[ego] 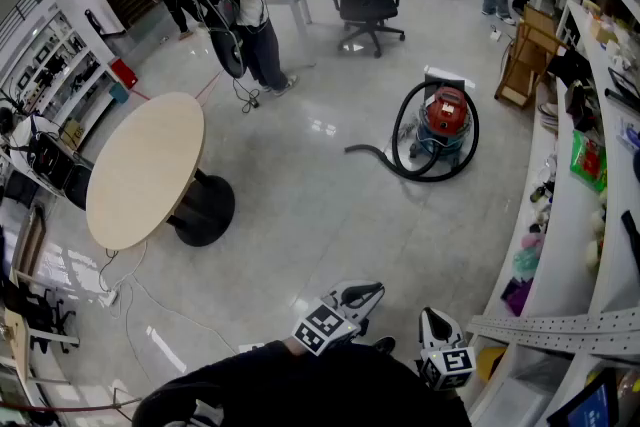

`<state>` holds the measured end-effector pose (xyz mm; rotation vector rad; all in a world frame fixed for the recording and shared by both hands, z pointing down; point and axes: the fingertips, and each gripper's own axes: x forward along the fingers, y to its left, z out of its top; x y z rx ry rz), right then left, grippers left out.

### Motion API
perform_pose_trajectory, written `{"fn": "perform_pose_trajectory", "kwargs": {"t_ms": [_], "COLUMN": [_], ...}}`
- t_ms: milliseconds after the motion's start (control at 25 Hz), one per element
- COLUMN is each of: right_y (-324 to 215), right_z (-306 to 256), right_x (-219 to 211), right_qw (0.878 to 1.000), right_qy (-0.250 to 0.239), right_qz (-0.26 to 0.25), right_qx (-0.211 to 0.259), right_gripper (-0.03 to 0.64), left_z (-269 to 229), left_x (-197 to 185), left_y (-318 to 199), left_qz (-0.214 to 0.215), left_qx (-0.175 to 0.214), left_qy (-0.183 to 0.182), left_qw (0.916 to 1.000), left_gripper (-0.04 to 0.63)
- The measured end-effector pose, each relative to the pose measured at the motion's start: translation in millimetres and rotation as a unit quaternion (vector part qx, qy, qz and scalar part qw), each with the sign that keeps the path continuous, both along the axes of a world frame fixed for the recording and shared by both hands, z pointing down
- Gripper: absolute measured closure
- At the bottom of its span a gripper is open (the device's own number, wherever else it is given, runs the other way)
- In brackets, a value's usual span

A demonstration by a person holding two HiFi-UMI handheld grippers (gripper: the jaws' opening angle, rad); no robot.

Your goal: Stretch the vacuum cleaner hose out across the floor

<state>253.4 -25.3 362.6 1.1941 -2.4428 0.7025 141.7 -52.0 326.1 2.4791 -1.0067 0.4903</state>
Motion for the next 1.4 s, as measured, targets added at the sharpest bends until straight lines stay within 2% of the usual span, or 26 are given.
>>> {"fn": "perform_pose_trajectory", "kwargs": {"t_ms": [160,360,560,760,960,1120,1400], "right_y": [-29,-32,-46,-61,-72,-71,-95], "right_z": [-1,-3,-1,-4,-17,-27,-6], "right_x": [-5,-22,-57,-108,-171,-214,-225], "right_qw": [0.999,0.998,0.998,0.998,0.997,0.997,0.996], "right_qy": [0.009,0.020,0.005,0.039,0.063,0.075,0.076], "right_qz": [-0.034,-0.051,-0.030,-0.029,-0.014,0.003,0.041], "right_qx": [0.032,0.038,0.046,0.046,0.035,0.030,0.013], "right_gripper": [0.603,0.603,0.601,0.601,0.601,0.601,0.601], "left_z": [-6,-9,0,0,-11,-3,10], "left_x": [-5,-19,-66,-128,-193,-237,-260], "left_y": [-24,-22,-23,-37,-52,-56,-89], "left_qz": [-0.024,-0.026,-0.055,-0.076,-0.060,-0.030,-0.002], "left_qx": [0.031,0.047,0.051,0.060,0.076,0.059,0.060], "left_qy": [-0.003,-0.004,0.016,0.041,0.067,0.078,0.080], "left_qw": [0.9992,0.9985,0.9971,0.9945,0.9931,0.9947,0.9950], "left_gripper": [0.563,0.563,0.563,0.563,0.563,0.563,0.563]}}
